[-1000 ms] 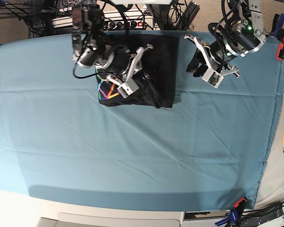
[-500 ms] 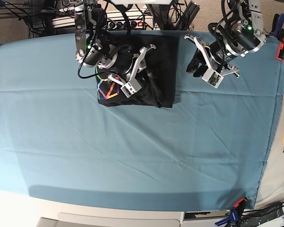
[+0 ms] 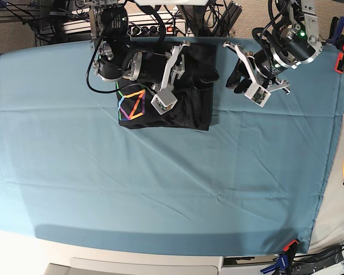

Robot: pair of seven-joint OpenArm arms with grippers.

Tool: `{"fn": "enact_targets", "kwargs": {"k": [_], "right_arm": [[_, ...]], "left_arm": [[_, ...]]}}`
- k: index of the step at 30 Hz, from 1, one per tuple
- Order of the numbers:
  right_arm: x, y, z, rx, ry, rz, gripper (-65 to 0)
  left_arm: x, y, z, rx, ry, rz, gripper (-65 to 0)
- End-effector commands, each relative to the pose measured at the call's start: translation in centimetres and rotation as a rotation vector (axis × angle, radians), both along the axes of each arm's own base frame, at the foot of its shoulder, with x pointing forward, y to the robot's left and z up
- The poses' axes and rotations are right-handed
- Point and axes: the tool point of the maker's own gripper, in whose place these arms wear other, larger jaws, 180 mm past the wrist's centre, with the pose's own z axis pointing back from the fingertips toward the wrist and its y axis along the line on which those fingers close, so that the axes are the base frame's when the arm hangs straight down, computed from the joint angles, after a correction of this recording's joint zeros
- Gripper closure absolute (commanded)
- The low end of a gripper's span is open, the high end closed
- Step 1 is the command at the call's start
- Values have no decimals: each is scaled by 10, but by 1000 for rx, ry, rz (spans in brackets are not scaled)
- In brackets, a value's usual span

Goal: Fold the T-shirt properly
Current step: 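Carry the grasped shirt end with the right gripper over the shirt body, then press the folded end flat onto the shirt with the right gripper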

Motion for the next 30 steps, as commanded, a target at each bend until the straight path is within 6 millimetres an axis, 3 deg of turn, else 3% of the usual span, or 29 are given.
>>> {"fn": "enact_targets", "kwargs": {"k": [1, 4, 5, 10, 12, 15, 23, 26, 30], "right_arm": [[8, 0, 19, 49, -52, -20, -174], [22, -21, 26, -10, -116, -92, -19], [28, -32, 28, -42, -144, -129, 0], [60, -110, 40, -187, -249, -399, 0], [65, -145, 35, -236, -203, -531, 0], [57, -167, 23, -270, -144, -597, 0], [36, -139, -4, -343, -78, -503, 0], [32, -117, -14, -386, -65, -445, 0], [16, -74, -16, -358, -68, -310, 0]], "left_arm": [[3, -3, 10, -22, -36, -6, -142], [3, -3, 10, -23, -35, -6, -142], [3, -3, 10, -22, -35, -6, -142], [3, -3, 10, -23, -36, -6, -142], [3, -3, 10, -23, -36, -6, -142], [3, -3, 10, -24, -38, -6, -142], [4, -5, 12, -35, -43, -6, -142], [4, -5, 12, -35, -43, -6, -142], [4, -5, 12, -35, -43, -6, -142]]}}
